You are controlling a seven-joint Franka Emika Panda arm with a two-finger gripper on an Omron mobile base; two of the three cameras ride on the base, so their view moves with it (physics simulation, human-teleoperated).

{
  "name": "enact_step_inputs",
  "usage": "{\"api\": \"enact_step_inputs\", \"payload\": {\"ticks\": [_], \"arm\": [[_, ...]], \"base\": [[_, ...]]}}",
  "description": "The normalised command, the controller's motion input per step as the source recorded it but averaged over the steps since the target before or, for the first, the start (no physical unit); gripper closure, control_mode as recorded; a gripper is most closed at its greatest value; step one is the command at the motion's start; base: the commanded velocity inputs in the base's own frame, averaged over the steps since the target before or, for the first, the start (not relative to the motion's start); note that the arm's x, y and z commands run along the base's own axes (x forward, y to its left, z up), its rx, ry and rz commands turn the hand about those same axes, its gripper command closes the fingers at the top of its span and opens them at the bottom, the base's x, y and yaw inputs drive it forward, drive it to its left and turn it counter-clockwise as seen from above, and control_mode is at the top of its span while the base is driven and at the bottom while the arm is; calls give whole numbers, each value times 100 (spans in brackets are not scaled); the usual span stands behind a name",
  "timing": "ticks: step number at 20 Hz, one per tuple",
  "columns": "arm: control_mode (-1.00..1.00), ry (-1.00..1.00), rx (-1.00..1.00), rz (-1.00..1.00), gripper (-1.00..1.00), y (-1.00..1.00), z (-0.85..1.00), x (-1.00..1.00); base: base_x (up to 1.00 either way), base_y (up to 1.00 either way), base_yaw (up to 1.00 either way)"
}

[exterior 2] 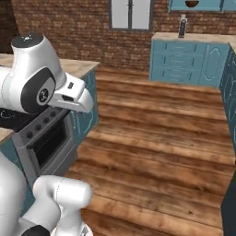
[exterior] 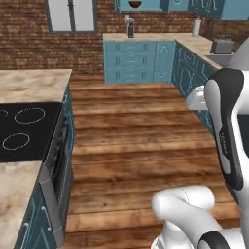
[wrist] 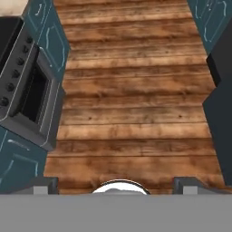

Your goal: Pick up the bowls from the cabinet and place each bowl in front of a stool on the dining counter.

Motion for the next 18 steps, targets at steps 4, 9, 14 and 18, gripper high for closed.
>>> {"api": "enact_step_inputs", "payload": {"ticks": [4,9,14,18], "arm": [[100,0,0,0,-100,0,0,0],[100,0,0,0,-100,0,0,0],[100,0,0,0,-100,0,0,0],[100,0,0,0,-100,0,0,0]], "base": [[99,-4,-25],[100,-42,-1],[100,-49,0],[100,-43,0]]}}
